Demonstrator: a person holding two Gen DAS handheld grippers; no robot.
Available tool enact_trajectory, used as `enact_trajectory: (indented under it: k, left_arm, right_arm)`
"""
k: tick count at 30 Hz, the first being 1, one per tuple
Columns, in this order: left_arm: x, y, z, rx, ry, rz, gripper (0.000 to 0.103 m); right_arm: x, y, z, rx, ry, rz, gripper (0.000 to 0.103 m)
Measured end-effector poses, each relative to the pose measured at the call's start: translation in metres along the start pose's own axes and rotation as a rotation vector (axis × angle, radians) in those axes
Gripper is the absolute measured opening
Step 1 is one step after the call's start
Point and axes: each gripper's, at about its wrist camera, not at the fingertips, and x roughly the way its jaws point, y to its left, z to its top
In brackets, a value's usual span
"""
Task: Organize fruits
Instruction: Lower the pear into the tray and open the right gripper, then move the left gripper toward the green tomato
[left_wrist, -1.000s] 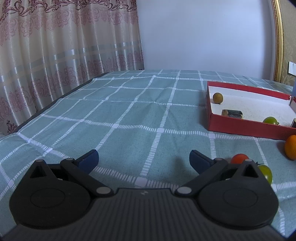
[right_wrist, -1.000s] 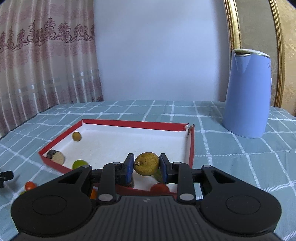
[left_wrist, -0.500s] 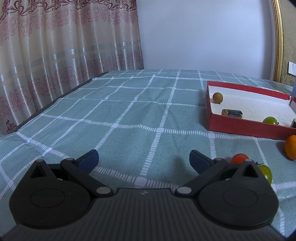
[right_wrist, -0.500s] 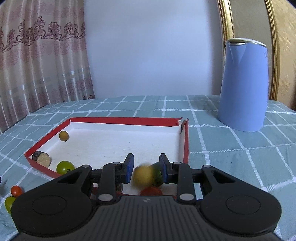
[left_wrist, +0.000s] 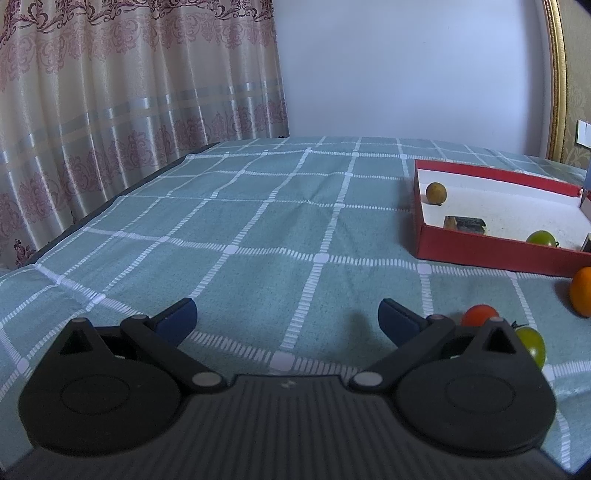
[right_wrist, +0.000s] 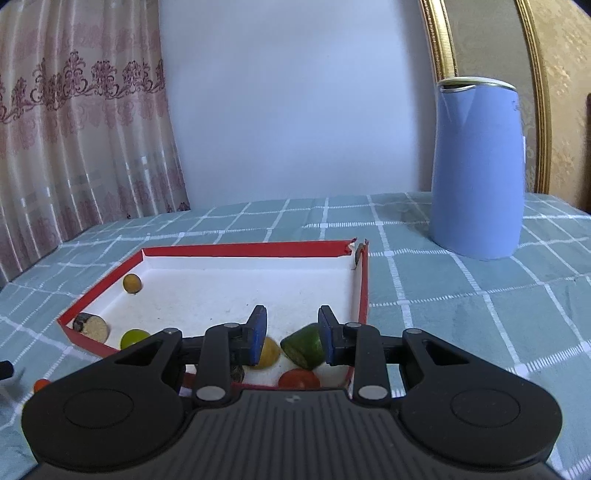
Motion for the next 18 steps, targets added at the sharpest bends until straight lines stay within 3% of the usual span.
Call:
enact_trajectory:
  k: [8,18]
  left_arm:
    - [-0.001,0.000,-0.001,0.006,-0.004,0.006,0.103]
    - [-0.011,-0.014,0.000,0.060,-0.039,0.002,0.103]
  right_arm:
    - [-0.036,-0.006,-0.023,0.003,0.027,0.032,0.029]
    - [-0.037,-0.011,-0.039,0.019,0.038,0.020,0.029]
